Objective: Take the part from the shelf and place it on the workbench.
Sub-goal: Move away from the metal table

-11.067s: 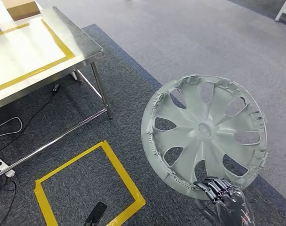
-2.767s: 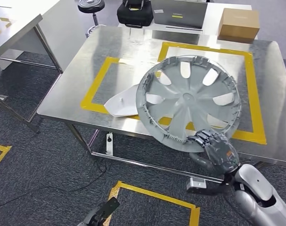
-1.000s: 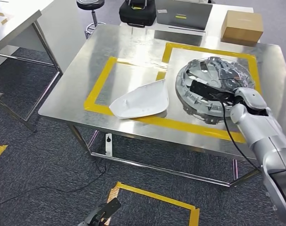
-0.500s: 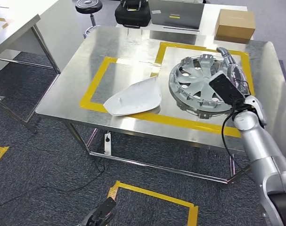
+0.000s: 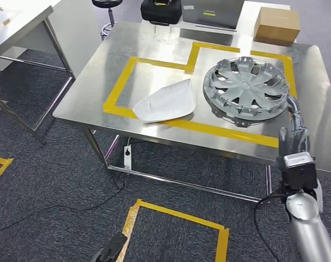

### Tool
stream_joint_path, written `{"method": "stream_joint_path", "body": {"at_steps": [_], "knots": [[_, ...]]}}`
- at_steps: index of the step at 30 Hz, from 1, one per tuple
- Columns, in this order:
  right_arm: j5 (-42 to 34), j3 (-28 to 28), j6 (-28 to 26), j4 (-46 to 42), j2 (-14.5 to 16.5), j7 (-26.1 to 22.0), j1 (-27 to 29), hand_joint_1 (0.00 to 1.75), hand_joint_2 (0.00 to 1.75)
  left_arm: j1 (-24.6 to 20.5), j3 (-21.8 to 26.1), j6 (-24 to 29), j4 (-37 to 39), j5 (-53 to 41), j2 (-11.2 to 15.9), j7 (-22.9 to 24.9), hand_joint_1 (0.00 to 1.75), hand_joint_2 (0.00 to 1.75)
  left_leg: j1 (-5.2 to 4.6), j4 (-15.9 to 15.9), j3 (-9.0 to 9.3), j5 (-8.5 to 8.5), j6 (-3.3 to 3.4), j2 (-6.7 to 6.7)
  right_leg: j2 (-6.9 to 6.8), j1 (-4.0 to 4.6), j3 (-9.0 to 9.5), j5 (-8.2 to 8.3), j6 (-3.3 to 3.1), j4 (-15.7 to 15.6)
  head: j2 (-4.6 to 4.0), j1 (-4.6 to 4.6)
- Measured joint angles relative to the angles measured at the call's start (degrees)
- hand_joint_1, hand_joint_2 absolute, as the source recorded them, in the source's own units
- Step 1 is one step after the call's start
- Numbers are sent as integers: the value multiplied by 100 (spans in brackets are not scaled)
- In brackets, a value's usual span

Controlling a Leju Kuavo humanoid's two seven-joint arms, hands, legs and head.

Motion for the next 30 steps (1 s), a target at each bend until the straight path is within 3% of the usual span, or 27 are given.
{"method": "stream_joint_path", "body": {"at_steps": [2,3,5,6,8,10,11,13,15,17,18,20,21,25,26,28,30], "knots": [[-200,-120,-118,-294,150,-82,334,0,0,17,52,47,0,38,3,3,0,0,-13,62,-56,67,-48,-11,2,9,430,-61,-51,-595,0,9],[-264,-162,-165,-427,236,-124,545,0,0,33,83,74,0,64,4,4,0,0,-15,76,-71,103,-75,-17,6,22,493,-90,-87,-698,0,13],[-328,-208,-265,-628,425,-191,992,0,0,78,146,130,1,129,10,-2,0,0,-2,97,-100,96,-143,-21,-3,23,430,-50,-183,-703,0,12],[-358,-230,-324,-705,525,-216,1212,0,0,104,184,156,2,169,11,-17,0,0,6,189,-136,-42,-184,-20,-13,18,395,-10,-242,-701,0,3],[-443,-281,-438,-818,739,-267,1619,0,0,150,263,197,2,245,13,-77,0,0,32,703,-271,-590,-259,-15,-32,10,302,94,-340,-701,0,-14],[-469,-342,-547,-862,922,-279,1965,0,0,184,338,223,2,305,13,-140,0,0,52,1428,-388,-1066,-303,-14,-38,18,165,205,-369,-686,0,-18],[-431,-377,-605,-857,1000,-232,2109,0,0,199,373,233,2,335,13,-168,0,0,58,1653,-368,-1116,-308,-14,-39,22,78,258,-369,-673,0,-19],[-343,-462,-638,-728,1137,-52,2339,0,0,232,460,248,2,413,16,-250,0,0,59,1572,-95,-903,-278,-14,-36,33,-94,361,-364,-641,0,-21],[-262,-567,-538,-346,1236,102,2513,0,0,258,559,248,2,492,32,-374,0,0,36,836,502,-703,-194,-17,-30,49,-213,454,-346,-620,0,-20],[-158,-708,-445,238,1302,141,2611,0,0,277,653,232,2,569,50,-499,0,0,0,72,1028,-756,-119,-19,-35,63,-268,545,-299,-614,0,-18],[-120,-812,-400,592,1333,103,2621,0,0,289,699,218,2,608,56,-555,0,0,-16,-131,1146,-802,-99,-19,-40,66,-287,593,-264,-618,0,-19],[-106,-1084,-280,1316,1388,-54,2600,0,0,334,777,191,3,666,58,-635,0,0,-16,-222,1106,-756,-63,-10,-37,56,-323,638,-193,-611,0,-21],[-100,-1237,-228,1662,1414,-156,2596,0,0,362,809,184,5,683,60,-657,0,0,-10,-239,1053,-697,-33,-1,-27,49,-361,540,-160,-556,0,-17],[-79,-1662,-89,2607,1468,-214,2509,0,0,423,889,163,9,710,61,-684,0,0,-11,-252,776,-465,62,27,5,27,-625,-418,-97,304,0,26],[-81,-1753,-13,2840,1473,-161,2453,0,0,429,908,159,10,720,62,-698,0,0,-15,-246,703,-411,63,35,6,28,-660,-538,-87,573,0,27],[-98,-2006,182,3519,1477,-101,2296,0,0,446,948,153,11,745,63,-735,0,0,-21,-223,511,-274,57,50,7,28,-608,-476,-70,956,0,24],[-118,-2280,341,4244,1479,-128,2146,0,0,466,979,149,11,766,62,-761,0,0,-18,-156,292,-154,32,53,5,22,-241,-94,-58,707,0,24]]}}
